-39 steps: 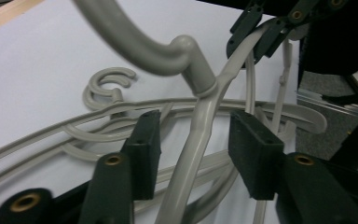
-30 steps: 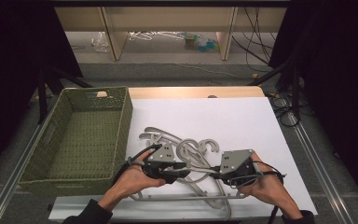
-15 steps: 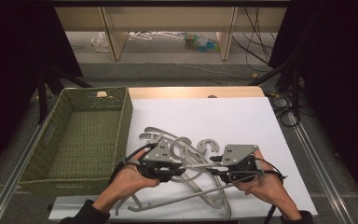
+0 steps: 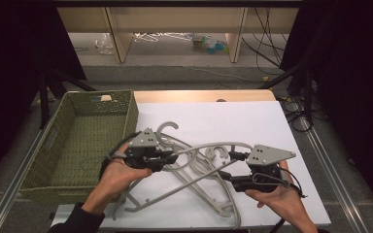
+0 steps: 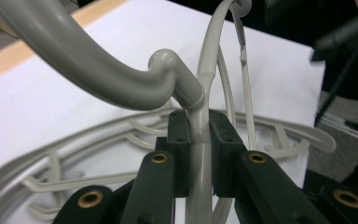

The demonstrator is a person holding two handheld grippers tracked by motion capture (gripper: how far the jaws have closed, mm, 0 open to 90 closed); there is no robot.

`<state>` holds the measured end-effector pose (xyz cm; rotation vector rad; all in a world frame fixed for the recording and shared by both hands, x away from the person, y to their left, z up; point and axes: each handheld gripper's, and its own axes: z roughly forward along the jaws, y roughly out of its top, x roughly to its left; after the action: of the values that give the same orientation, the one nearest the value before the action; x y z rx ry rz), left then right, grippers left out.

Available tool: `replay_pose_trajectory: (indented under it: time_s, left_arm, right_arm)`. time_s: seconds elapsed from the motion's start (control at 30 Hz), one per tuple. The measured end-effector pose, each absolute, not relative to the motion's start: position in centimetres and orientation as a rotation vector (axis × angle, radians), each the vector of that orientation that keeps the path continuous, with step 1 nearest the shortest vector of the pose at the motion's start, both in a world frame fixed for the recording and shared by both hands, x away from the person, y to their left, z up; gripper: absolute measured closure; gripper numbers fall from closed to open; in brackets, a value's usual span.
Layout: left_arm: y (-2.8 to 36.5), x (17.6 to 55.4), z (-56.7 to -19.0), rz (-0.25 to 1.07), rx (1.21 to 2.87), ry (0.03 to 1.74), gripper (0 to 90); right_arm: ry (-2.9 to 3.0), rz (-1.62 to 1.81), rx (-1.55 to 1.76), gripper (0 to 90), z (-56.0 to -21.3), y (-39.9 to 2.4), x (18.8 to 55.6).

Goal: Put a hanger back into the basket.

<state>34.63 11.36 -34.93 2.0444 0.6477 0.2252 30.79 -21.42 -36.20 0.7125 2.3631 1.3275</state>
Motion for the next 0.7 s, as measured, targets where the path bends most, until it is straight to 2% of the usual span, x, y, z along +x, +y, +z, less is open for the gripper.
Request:
replay_pose_trajectory:
  time_s: [0.37, 0.63, 0.7]
  left_arm:
    - [13.3, 35.7, -30.2, 0.278, 1.944, 0.682, 80.4]
    - [17.0, 36.8, -26.8, 0.348, 1.893, 0.742, 80.3]
    - [19.1, 37.3, -26.2, 0.399, 1.873, 0.79, 80.4]
  right_arm:
    - [2.432, 1.288, 0.862, 29.3, -39.7, -22.4, 30.7]
    - [2.423, 1.303, 0.882, 28.1, -39.9, -22.7, 30.8]
    - [2.42, 1.295, 0.901, 27.1, -40.2, -22.9, 31.0]
